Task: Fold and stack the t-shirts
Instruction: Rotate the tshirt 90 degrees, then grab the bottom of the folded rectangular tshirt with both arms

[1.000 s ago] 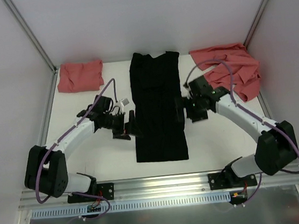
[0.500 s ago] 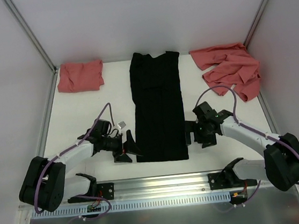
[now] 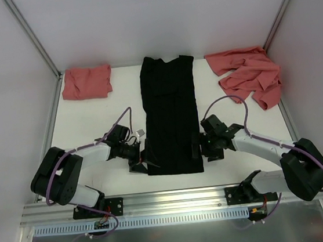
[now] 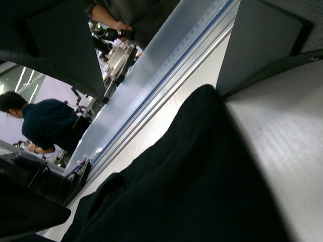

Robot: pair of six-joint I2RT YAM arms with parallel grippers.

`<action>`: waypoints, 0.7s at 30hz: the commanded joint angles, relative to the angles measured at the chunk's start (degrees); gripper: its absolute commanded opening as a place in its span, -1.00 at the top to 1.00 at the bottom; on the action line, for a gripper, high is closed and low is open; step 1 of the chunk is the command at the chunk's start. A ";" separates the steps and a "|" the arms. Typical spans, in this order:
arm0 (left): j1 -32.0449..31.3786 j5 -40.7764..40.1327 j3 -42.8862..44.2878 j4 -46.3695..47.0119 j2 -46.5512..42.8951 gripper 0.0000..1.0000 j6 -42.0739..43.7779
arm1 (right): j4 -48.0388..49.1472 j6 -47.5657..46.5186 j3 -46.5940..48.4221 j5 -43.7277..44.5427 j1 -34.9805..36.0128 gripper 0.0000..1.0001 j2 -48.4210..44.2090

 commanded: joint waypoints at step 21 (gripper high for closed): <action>-10.16 -6.30 5.79 6.42 9.30 -0.97 -2.91 | -3.16 14.48 -4.11 1.91 10.42 -0.28 -7.57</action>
